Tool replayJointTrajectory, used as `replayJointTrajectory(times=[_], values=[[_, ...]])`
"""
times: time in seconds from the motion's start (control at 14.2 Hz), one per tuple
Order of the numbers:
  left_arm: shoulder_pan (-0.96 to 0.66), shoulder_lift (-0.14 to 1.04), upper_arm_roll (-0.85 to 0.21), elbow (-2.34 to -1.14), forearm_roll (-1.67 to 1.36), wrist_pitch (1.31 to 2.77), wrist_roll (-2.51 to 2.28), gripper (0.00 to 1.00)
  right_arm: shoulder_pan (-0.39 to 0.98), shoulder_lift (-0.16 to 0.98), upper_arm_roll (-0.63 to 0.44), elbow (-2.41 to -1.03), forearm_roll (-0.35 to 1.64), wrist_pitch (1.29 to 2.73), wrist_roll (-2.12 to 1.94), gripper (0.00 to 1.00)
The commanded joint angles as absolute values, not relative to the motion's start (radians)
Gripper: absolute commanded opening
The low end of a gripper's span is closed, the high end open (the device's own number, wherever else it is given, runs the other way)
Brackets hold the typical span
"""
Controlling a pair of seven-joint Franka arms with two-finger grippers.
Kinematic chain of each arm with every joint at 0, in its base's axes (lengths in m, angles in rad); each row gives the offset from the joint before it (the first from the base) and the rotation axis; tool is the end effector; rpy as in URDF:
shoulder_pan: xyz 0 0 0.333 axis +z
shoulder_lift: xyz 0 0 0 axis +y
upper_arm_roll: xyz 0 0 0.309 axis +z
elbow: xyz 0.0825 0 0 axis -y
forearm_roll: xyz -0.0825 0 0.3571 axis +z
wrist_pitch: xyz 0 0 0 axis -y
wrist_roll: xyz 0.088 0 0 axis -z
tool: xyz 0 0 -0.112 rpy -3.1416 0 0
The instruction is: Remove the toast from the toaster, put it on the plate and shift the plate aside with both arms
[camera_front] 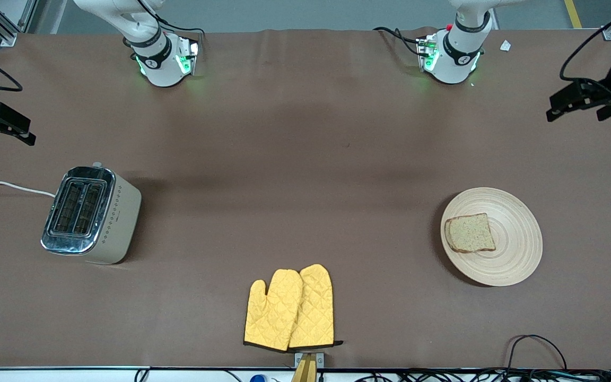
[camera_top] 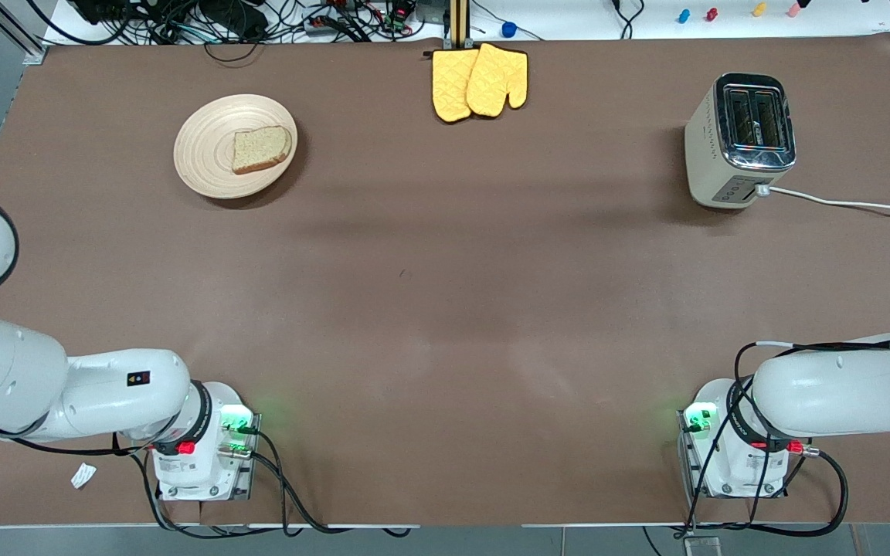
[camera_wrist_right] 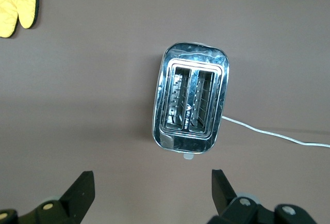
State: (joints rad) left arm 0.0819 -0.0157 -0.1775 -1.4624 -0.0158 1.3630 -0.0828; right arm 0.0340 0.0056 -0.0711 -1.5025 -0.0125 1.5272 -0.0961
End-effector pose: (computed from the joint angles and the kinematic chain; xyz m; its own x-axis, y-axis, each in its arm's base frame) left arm 0.4976 -0.0506 0.6502 0.9963 -0.0155 -0.0846 -0.0150 -0.9999 0.0059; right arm 0.5252 -0.0208 0.6360 0.9981 0.0584 0.0178 0.0582 -0.9982 0.0147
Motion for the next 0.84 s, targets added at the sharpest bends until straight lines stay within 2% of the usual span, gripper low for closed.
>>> replayJointTrajectory(times=[0.0,0.28,0.77], values=[[-0.014,-0.101,-0.103,-1.560,-0.003,1.380,-0.092,1.00,0.044,-0.014,-0.066,-1.508,-0.032,1.516,-0.072,1.00],[-0.055,-0.181,-0.080,-1.675,0.000,1.459,-0.092,1.00,0.044,-0.014,-0.067,-1.506,-0.034,1.517,-0.072,1.00],[-0.037,-0.127,-0.078,-1.583,0.009,1.427,-0.078,1.00,0.041,-0.014,-0.067,-1.508,-0.034,1.516,-0.072,1.00]])
